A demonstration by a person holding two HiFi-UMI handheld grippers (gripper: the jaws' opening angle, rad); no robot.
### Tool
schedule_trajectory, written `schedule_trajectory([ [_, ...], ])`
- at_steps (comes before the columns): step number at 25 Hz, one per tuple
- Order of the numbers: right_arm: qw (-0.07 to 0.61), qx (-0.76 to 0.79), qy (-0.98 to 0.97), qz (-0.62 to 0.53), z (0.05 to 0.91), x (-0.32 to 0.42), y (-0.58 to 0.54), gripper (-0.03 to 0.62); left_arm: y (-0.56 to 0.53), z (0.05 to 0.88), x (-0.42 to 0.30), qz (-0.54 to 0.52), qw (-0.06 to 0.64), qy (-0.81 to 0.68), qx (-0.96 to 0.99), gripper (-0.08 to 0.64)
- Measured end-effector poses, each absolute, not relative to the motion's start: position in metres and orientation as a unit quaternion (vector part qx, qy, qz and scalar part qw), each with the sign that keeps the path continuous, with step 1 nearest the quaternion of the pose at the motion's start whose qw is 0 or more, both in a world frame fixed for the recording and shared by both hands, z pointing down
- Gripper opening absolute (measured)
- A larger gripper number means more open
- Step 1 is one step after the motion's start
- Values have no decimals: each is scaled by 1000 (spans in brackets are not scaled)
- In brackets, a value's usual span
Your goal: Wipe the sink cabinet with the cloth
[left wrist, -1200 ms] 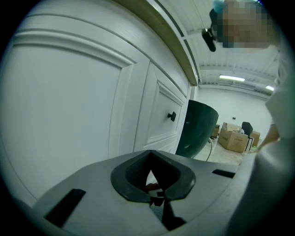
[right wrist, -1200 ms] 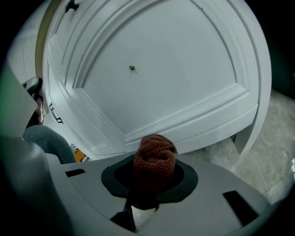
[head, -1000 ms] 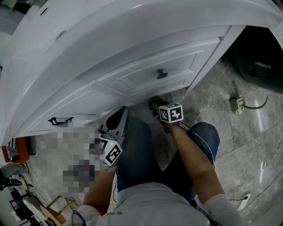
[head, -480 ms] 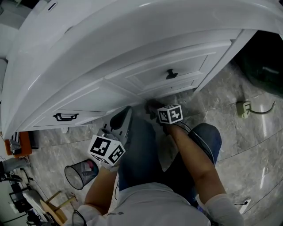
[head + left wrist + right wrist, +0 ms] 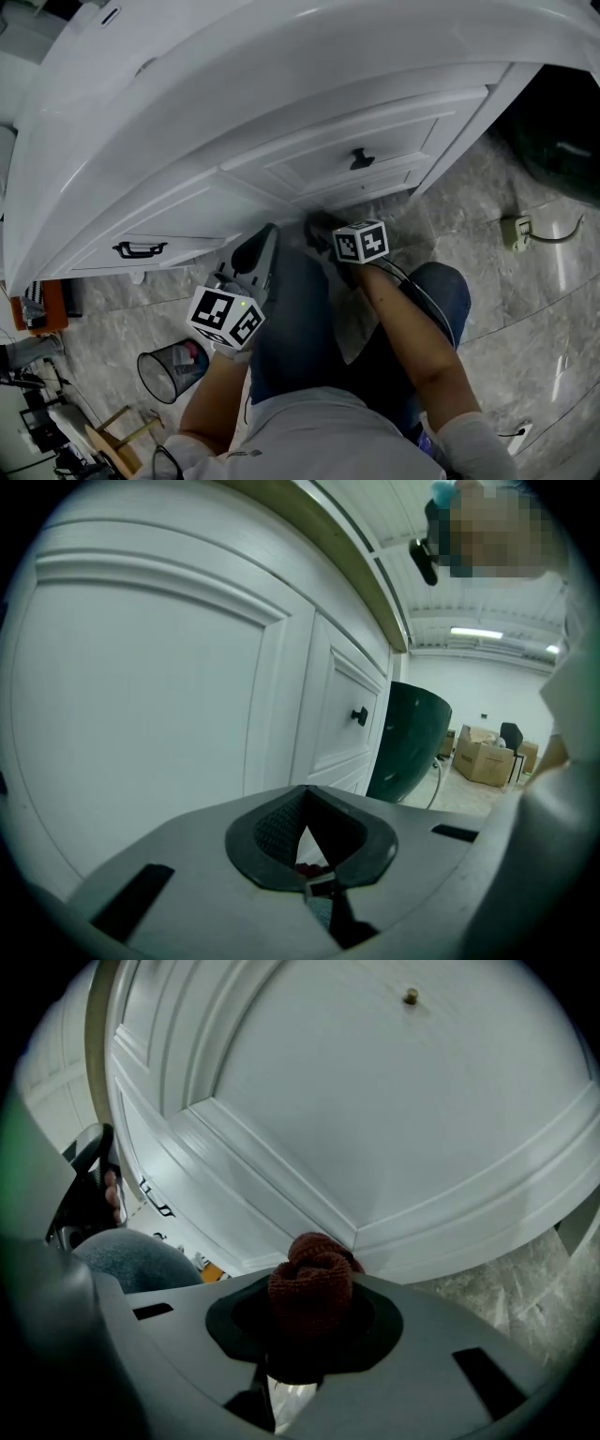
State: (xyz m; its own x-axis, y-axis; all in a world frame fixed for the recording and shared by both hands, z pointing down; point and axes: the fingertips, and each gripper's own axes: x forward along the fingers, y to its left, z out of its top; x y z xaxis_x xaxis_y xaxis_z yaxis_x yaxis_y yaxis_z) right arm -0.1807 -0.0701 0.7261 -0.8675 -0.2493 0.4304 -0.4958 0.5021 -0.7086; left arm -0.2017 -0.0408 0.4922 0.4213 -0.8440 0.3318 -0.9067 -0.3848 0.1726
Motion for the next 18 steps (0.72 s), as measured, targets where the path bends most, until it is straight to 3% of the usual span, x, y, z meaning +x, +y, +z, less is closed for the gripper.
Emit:
schedule_trajectory([
  [18, 10, 187, -890, 416, 604, -187, -71, 95, -43, 489, -212, 82, 156, -557, 812, 11],
])
